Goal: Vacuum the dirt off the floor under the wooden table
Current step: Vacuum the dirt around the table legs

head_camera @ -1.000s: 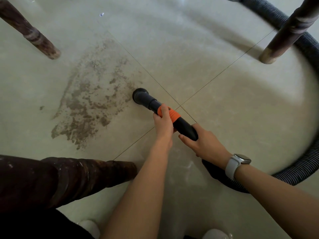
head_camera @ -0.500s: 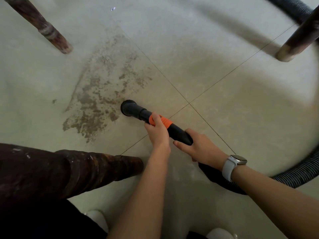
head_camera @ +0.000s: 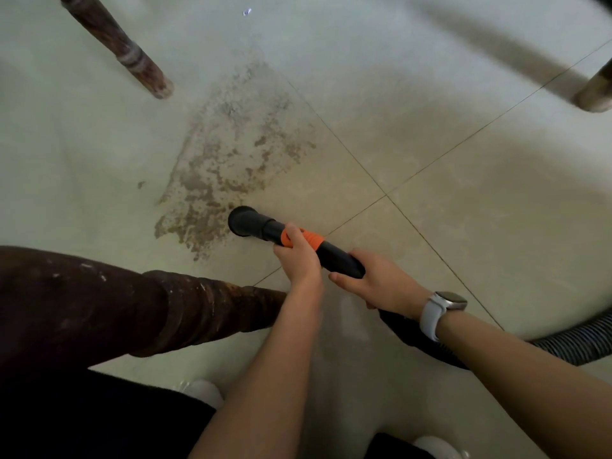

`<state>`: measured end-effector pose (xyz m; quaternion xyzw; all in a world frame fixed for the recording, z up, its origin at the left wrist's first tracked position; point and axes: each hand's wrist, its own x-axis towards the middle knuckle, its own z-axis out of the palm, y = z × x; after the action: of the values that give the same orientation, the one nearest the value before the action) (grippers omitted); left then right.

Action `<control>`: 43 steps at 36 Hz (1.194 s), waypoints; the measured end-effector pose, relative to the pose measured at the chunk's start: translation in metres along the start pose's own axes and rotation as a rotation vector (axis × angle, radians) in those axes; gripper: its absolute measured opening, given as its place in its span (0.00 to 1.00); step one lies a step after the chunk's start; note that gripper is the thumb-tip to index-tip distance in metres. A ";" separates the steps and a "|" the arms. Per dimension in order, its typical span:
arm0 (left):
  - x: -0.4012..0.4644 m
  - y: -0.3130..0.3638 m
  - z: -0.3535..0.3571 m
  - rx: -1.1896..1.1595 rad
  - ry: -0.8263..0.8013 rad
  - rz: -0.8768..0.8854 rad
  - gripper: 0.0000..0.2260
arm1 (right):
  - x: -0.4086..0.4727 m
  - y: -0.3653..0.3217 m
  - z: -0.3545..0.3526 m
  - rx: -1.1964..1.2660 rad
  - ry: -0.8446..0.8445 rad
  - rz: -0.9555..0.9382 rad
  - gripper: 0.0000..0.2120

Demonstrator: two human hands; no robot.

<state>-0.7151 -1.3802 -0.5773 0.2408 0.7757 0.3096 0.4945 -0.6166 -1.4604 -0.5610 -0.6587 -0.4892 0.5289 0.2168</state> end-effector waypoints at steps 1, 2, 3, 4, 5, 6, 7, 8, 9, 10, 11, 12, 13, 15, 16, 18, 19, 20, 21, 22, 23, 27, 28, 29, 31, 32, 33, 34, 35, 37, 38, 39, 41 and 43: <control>0.000 0.001 -0.001 0.000 0.002 -0.002 0.24 | 0.000 0.000 0.000 0.004 -0.001 -0.006 0.11; -0.001 0.001 -0.001 0.000 0.002 -0.003 0.24 | 0.001 0.000 0.001 0.003 -0.003 -0.011 0.11; -0.001 0.001 -0.002 -0.001 0.001 -0.004 0.24 | 0.001 0.000 0.001 -0.005 -0.002 -0.012 0.11; -0.001 0.002 -0.002 -0.002 0.001 -0.004 0.24 | 0.002 0.000 0.002 -0.022 0.001 -0.011 0.11; -0.002 0.002 -0.003 -0.006 -0.003 -0.007 0.24 | 0.002 0.000 0.002 -0.043 0.003 -0.010 0.12; -0.001 0.003 -0.004 -0.008 -0.009 -0.011 0.24 | 0.002 -0.001 0.003 -0.060 -0.002 -0.009 0.12; -0.001 0.003 -0.004 -0.006 -0.014 -0.016 0.24 | 0.002 -0.001 0.003 -0.070 -0.014 -0.008 0.12; -0.001 0.002 -0.006 -0.003 -0.015 -0.021 0.24 | 0.001 -0.002 0.003 -0.077 -0.031 -0.005 0.12; -0.001 0.002 -0.007 -0.003 -0.019 -0.025 0.24 | 0.000 -0.002 0.003 -0.079 -0.048 -0.001 0.12; -0.001 0.002 -0.009 -0.009 -0.027 -0.025 0.23 | -0.002 -0.002 0.002 -0.077 -0.064 0.006 0.13; -0.001 0.001 -0.010 -0.018 -0.035 -0.023 0.23 | -0.004 0.000 0.001 -0.083 -0.081 0.015 0.13; 0.000 0.000 -0.012 -0.026 -0.038 -0.025 0.23 | -0.007 0.003 -0.001 -0.107 -0.100 0.028 0.14; -0.001 0.000 -0.013 -0.035 -0.040 -0.030 0.24 | -0.010 0.006 -0.002 -0.139 -0.117 0.040 0.14; -0.002 0.000 -0.015 -0.045 -0.053 -0.029 0.24 | -0.017 0.012 -0.001 -0.176 -0.115 0.051 0.14; -0.003 0.000 -0.015 -0.046 -0.057 -0.028 0.24 | -0.020 0.014 0.000 -0.188 -0.092 0.051 0.14; -0.002 0.002 -0.015 -0.053 -0.050 -0.028 0.24 | -0.021 0.014 0.004 -0.210 -0.035 0.039 0.12; -0.003 0.004 -0.015 -0.058 -0.045 -0.031 0.24 | -0.019 0.013 0.006 -0.225 -0.013 0.027 0.12; -0.002 0.007 -0.016 -0.061 -0.038 -0.034 0.24 | -0.017 0.011 0.007 -0.243 0.002 0.018 0.12; -0.001 0.009 -0.016 -0.062 -0.030 -0.035 0.24 | -0.014 0.009 0.008 -0.264 0.010 0.013 0.12; 0.000 0.012 -0.016 -0.067 -0.021 -0.036 0.24 | -0.012 0.006 0.009 -0.286 0.017 0.009 0.12; 0.003 0.014 -0.016 -0.069 -0.013 -0.036 0.24 | -0.010 0.003 0.009 -0.307 0.023 0.005 0.12; 0.012 0.025 -0.016 -0.037 0.035 -0.033 0.23 | -0.003 -0.004 0.014 -0.346 0.058 -0.003 0.12; 0.014 0.027 -0.016 -0.022 0.047 -0.032 0.24 | -0.001 -0.006 0.015 -0.353 0.068 -0.007 0.13; 0.015 0.028 -0.016 -0.013 0.060 -0.025 0.25 | 0.000 -0.007 0.017 -0.362 0.077 -0.010 0.13; 0.016 0.031 -0.016 -0.008 0.082 -0.004 0.25 | 0.003 -0.010 0.018 -0.380 0.089 -0.007 0.13; 0.015 0.031 -0.015 -0.004 0.088 0.005 0.25 | 0.004 -0.012 0.019 -0.387 0.087 -0.003 0.13; 0.014 0.032 -0.015 0.002 0.092 0.013 0.25 | 0.004 -0.013 0.019 -0.387 0.083 0.003 0.13; 0.013 0.033 -0.015 0.007 0.095 0.018 0.25 | 0.005 -0.014 0.019 -0.383 0.080 0.007 0.14; 0.012 0.033 -0.014 0.008 0.097 0.020 0.25 | 0.005 -0.014 0.020 -0.375 0.079 0.011 0.14; 0.011 0.034 -0.012 0.009 0.097 0.015 0.25 | 0.004 -0.013 0.019 -0.369 0.083 0.018 0.14; 0.011 0.034 -0.011 0.011 0.094 0.016 0.25 | 0.003 -0.013 0.018 -0.371 0.085 0.023 0.14; 0.010 0.034 -0.010 0.015 0.094 0.020 0.25 | 0.003 -0.012 0.017 -0.372 0.088 0.024 0.14; 0.008 0.035 -0.006 0.018 0.090 0.031 0.24 | 0.002 -0.013 0.016 -0.366 0.094 0.026 0.13; 0.007 0.035 -0.003 0.009 0.081 0.045 0.24 | 0.001 -0.013 0.014 -0.352 0.104 0.033 0.13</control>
<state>-0.7182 -1.3514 -0.5556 0.2477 0.7910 0.3266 0.4543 -0.6353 -1.4569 -0.5563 -0.7209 -0.5513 0.4040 0.1146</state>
